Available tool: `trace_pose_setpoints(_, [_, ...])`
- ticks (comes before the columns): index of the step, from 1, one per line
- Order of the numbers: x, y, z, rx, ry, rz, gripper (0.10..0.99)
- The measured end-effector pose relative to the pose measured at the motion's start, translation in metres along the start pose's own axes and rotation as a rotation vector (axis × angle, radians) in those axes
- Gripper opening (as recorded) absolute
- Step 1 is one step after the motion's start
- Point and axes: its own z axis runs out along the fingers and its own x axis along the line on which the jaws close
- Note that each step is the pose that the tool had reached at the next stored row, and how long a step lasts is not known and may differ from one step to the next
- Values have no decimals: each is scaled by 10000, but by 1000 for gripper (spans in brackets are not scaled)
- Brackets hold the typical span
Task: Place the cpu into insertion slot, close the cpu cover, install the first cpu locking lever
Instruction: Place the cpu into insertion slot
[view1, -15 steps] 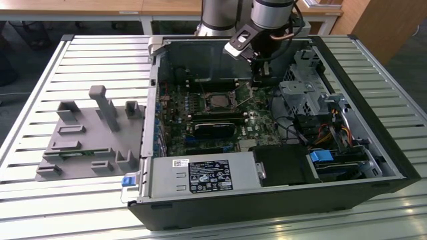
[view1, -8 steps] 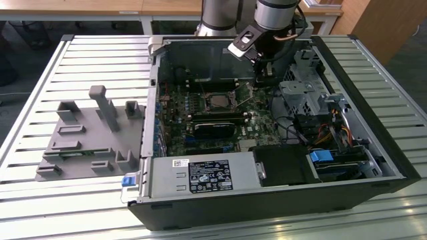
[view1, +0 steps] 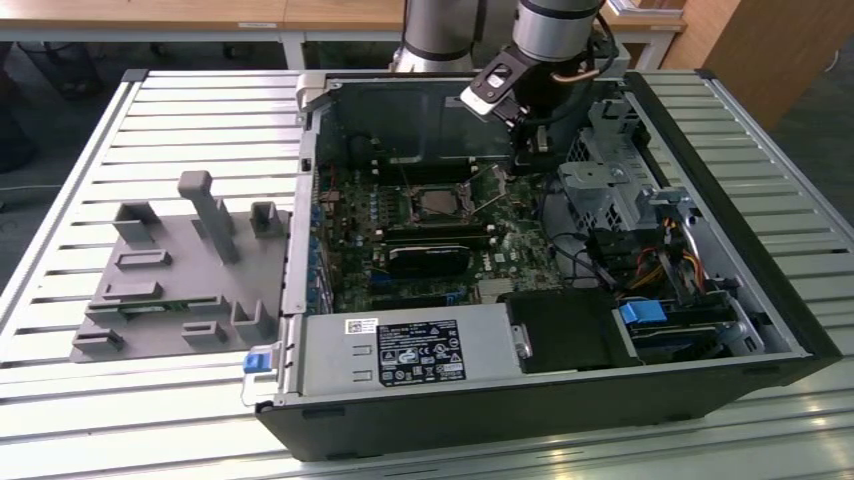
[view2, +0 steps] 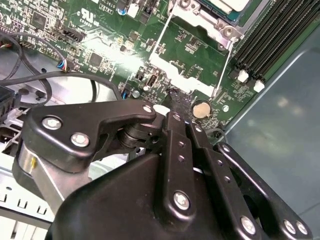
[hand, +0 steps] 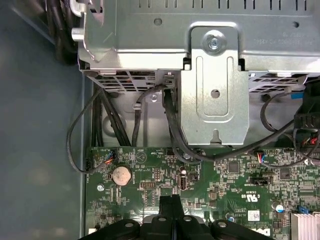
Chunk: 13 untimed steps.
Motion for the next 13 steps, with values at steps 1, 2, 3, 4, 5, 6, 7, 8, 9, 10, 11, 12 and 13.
trace_pose_setpoints(1, [1, 5, 4, 10, 0, 0, 106])
trace_pose_setpoints(2, [2, 10, 9, 18, 0, 0, 106])
trace_pose_setpoints(3, [2, 16, 14, 24, -1, 0, 106])
trace_pose_setpoints(4, [3, 21, 19, 32, -1, 0, 106])
trace_pose_setpoints(5, [4, 26, 24, 39, -1, 0, 106])
trace_pose_setpoints(6, [4, 29, 30, 45, -1, 0, 106])
trace_pose_setpoints(7, [5, 33, 36, 50, -1, 0, 106])
trace_pose_setpoints(8, [6, 36, 42, 53, -2, 0, 106])
trace_pose_setpoints(9, [7, 37, 50, 54, -2, 0, 106])
trace_pose_setpoints(10, [8, 38, 58, 54, -1, 2, 106])
trace_pose_setpoints(11, [8, 39, 65, 54, -1, 1, 106])
trace_pose_setpoints(12, [9, 39, 73, 54, 0, 0, 106])
trace_pose_setpoints(13, [10, 39, 82, 54, -1, 0, 106])
